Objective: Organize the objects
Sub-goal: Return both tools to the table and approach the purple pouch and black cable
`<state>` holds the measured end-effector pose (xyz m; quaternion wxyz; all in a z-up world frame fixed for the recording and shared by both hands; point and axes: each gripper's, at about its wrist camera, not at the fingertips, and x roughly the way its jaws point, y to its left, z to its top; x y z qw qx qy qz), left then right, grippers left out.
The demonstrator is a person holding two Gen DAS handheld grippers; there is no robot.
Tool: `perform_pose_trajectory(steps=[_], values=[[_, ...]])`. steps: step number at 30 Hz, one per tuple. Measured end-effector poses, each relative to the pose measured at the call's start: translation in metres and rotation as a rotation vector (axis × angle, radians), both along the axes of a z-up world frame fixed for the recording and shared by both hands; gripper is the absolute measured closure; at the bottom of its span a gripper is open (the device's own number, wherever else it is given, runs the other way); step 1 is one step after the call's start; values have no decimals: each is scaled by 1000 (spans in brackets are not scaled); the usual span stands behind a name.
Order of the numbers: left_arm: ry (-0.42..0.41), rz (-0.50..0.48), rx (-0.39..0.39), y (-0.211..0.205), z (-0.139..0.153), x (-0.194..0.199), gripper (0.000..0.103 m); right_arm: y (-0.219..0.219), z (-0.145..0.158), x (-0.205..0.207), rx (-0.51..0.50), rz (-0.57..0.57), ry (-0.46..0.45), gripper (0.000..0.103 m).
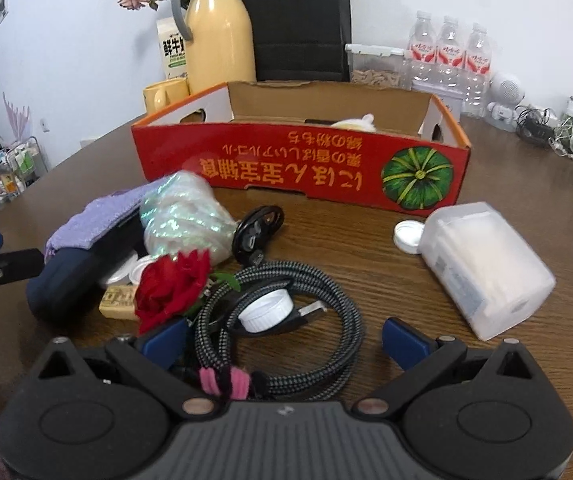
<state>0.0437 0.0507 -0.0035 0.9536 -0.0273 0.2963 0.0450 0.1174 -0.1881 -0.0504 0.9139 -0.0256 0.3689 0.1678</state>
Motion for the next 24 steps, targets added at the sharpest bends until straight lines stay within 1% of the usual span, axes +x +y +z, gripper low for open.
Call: perform_pose_trajectory(steps=[8, 10, 12, 19, 24], values=[[4, 1, -6, 2, -1, 1, 0, 0, -4, -5, -15, -5, -44, 0], [4, 2, -5, 2, -1, 1, 0, 1, -4, -8, -27, 3, -57, 3], [5, 2, -3, 2, -2, 0, 0, 1, -3, -9, -28, 14, -67, 12], [17, -2, -5, 0, -4, 1, 0, -8, -1, -12, 22, 0, -74, 14], [34, -12, -18, -2, -7, 8, 0, -13, 5, -17, 31, -20, -110, 14]])
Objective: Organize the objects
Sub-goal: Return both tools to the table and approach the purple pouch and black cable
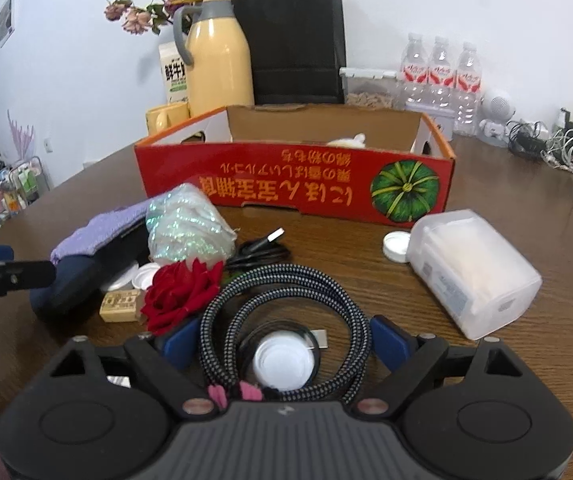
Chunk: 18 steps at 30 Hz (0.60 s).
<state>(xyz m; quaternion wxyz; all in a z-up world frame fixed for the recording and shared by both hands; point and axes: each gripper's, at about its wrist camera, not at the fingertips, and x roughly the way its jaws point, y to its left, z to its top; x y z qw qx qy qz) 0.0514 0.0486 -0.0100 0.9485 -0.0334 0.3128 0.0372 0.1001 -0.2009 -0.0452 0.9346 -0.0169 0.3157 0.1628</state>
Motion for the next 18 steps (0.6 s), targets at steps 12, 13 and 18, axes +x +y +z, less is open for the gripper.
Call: perform_pose_trajectory(steps=[12, 13, 18], values=[[6, -37, -44, -8, -1, 14, 0, -10, 13, -11, 11, -31, -60, 14], [-9, -40, -49, -8, 1, 14, 0, -10, 14, -11, 12, -32, -62, 14], [-62, -30, -58, -7, 14, 22, 0, -9, 16, -14, 10, -31, -73, 14]])
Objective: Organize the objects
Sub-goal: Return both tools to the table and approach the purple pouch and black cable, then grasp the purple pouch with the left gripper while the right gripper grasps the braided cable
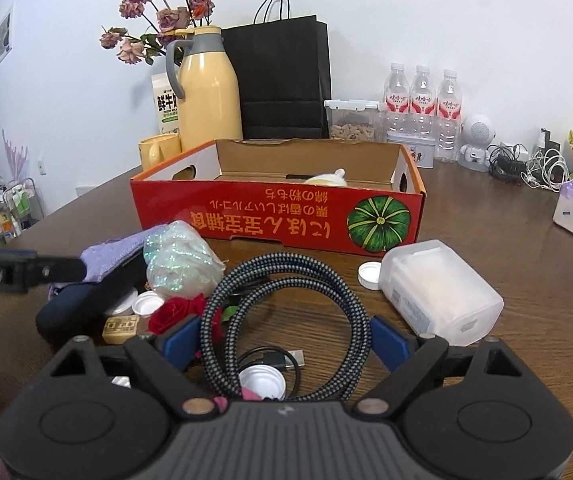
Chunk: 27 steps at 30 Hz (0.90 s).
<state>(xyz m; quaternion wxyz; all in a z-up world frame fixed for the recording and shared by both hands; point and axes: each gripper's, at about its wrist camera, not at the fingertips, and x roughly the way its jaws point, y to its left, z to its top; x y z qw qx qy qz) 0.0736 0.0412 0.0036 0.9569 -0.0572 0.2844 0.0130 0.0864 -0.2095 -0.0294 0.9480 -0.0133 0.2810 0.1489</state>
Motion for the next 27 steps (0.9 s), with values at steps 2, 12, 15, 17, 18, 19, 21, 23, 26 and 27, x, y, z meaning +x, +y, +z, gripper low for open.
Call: perform_pose_trajectory(steps=[2, 12, 15, 17, 18, 19, 21, 23, 26, 27], values=[[-2, 13, -14, 2, 0, 10, 0, 2, 1, 0, -2, 2, -3, 14], [61, 16, -76, 10, -20, 42, 3, 2, 6, -1, -15, -1, -8, 14], [70, -7, -86, 8, -24, 41, 15, 3, 5, -1, -16, -1, -4, 14], [61, -26, -91, 6, -25, 38, 24, 3, 5, 0, -16, 0, -2, 14], [55, -38, -95, 5, -24, 36, 33, 3, 5, -1, -16, -1, -1, 14], [50, -43, -91, 4, -24, 35, 34, 3, 5, 0, -17, -2, 0, 14], [44, -50, -80, 2, -24, 34, 35, 3, 4, -1, -16, -4, 1, 14], [43, -54, -95, 3, -25, 33, 37, 2, 4, -2, -16, -5, 1, 14], [40, -58, -111, 7, -25, 31, 39, 2, 5, -2, -15, -5, 2, 14], [39, -59, -116, 8, -25, 30, 40, 2, 5, -2, -14, -5, 1, 14]])
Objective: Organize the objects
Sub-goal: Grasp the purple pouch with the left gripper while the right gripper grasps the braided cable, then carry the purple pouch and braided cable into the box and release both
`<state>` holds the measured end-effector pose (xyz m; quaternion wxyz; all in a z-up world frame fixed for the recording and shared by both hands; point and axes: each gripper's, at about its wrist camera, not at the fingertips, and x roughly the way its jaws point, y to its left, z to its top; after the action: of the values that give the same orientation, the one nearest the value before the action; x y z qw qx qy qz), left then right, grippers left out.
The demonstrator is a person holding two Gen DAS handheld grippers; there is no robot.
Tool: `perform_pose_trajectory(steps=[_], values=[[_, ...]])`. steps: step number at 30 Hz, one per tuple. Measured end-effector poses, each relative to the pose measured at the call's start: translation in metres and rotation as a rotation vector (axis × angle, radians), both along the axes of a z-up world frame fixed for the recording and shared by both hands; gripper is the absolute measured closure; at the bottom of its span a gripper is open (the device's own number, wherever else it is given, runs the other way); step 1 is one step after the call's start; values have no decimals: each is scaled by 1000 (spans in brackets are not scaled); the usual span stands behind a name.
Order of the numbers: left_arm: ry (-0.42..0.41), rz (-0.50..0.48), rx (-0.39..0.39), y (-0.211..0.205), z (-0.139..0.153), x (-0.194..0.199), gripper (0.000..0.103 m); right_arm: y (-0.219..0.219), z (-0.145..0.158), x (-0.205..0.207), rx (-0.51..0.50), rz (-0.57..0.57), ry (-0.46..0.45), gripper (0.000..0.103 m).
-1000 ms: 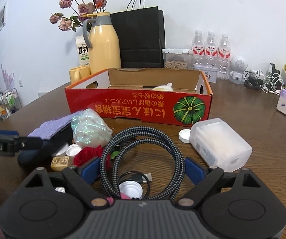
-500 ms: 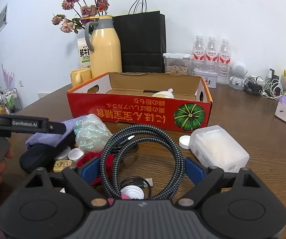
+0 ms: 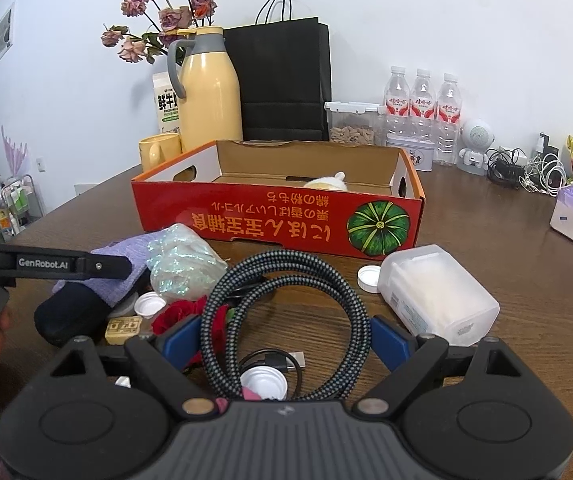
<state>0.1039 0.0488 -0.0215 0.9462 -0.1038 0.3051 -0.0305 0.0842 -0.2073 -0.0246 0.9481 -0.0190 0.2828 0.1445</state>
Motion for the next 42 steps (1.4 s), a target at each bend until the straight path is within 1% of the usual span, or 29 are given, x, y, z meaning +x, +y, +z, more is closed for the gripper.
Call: perform_pose_trajectory(steps=[5, 8, 10, 11, 13, 15, 17, 19, 23, 27, 35, 38, 42], values=[[-5, -2, -37, 7, 0, -5, 42, 0, 0, -2, 1, 2, -1, 14], [-10, 0, -62, 13, 1, -7, 49, 1, 0, -3, 1, 4, -2, 14], [-12, 7, -69, 17, 2, -8, 62, 2, 1, -4, 0, 6, -3, 14], [-13, 11, -70, 18, 2, -9, 67, 2, 1, -4, 0, 6, -3, 14], [-16, 22, -65, 21, 3, -11, 87, 2, 1, -4, -2, 6, -4, 14], [-21, 23, -60, 24, 5, -13, 93, 4, 2, -5, -5, 7, -4, 14], [-33, 28, -33, 22, 8, -16, 95, 4, 3, -6, -8, 10, -6, 14], [-56, 36, 13, 18, 14, -21, 95, 5, 4, -6, -11, 11, -9, 14], [-122, 34, 90, 10, 30, -30, 96, 5, 8, -7, -16, 13, -23, 14], [-195, 25, 145, 2, 48, -35, 96, 5, 16, -6, -21, 15, -47, 14], [-281, 0, 187, -14, 77, -20, 96, 11, 44, 10, -21, 28, -126, 14], [-318, -12, 200, -21, 89, -9, 96, 17, 60, 23, -24, 38, -167, 14], [-346, -16, 205, -30, 104, 14, 96, 29, 81, 51, -30, 43, -211, 14]])
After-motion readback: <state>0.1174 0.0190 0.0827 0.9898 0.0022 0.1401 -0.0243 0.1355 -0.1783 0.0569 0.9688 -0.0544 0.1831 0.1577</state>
